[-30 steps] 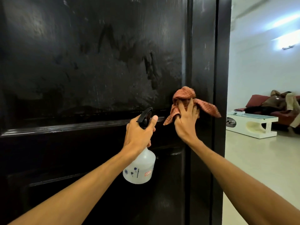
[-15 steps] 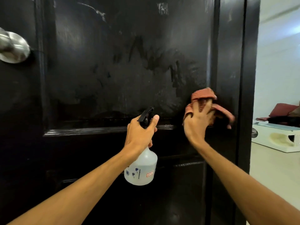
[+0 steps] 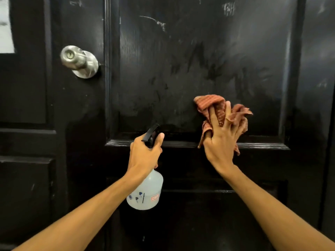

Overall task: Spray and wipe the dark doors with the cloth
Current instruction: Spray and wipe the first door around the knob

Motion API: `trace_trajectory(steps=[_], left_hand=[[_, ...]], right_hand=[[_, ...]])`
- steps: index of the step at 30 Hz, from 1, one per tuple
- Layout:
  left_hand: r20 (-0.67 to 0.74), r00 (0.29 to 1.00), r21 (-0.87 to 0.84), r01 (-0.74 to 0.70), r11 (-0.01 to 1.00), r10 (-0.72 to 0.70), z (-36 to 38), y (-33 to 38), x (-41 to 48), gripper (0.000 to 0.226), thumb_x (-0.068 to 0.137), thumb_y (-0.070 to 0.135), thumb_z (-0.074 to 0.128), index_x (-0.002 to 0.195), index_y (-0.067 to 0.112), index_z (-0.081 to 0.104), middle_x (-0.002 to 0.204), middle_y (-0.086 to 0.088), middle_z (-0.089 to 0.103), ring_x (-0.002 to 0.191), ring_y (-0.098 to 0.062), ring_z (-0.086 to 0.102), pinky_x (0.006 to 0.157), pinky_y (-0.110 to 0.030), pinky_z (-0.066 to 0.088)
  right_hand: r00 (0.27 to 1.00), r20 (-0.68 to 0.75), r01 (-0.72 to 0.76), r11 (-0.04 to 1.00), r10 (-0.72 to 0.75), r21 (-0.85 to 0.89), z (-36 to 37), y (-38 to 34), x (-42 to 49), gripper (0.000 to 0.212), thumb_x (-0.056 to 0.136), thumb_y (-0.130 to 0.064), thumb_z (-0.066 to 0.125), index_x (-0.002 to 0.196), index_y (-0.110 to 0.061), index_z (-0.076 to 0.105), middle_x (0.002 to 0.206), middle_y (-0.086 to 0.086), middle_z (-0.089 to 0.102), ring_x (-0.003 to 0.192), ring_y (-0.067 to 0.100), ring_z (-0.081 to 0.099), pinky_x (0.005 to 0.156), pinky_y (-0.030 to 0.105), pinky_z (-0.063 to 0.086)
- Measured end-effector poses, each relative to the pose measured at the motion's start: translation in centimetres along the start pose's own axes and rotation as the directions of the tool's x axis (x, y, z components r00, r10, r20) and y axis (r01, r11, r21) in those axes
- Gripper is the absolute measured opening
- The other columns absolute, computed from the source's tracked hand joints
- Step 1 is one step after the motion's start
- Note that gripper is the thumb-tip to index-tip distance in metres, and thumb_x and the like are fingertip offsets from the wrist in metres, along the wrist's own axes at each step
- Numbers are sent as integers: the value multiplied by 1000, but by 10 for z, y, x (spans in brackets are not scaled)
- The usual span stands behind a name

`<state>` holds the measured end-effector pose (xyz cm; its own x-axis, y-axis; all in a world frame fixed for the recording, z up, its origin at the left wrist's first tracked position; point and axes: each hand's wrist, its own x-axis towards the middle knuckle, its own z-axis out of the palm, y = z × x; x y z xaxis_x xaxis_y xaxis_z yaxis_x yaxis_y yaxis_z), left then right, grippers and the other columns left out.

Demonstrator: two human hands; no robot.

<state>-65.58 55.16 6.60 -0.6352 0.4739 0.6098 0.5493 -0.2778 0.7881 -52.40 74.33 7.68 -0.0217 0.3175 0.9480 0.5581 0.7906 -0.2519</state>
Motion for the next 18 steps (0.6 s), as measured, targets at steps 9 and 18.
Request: trace_trajectory(steps=[9,18], left_hand=[[-133,991,41,-21,999,26,-62,5,0,30,98,41,64,98,12,70,82,-4,74,39,-18,53,44,-25,49],[-199,980,64,0,998,12,-110,-4,-1,29,100,40,63,96,12,68,80,-10,73,39,-19,53,45,-29,50]], right_hand=[[996,48,75,996,-78,46,8,-85,13,66,90,-22,52,152,-39,42,171,5,3,146,50,18,118,68,4],[938,120,329,944,-326,-6,24,-143,4,69,87,-27,48,155,-33,39,171,6,8,149,46,17,123,62,6]])
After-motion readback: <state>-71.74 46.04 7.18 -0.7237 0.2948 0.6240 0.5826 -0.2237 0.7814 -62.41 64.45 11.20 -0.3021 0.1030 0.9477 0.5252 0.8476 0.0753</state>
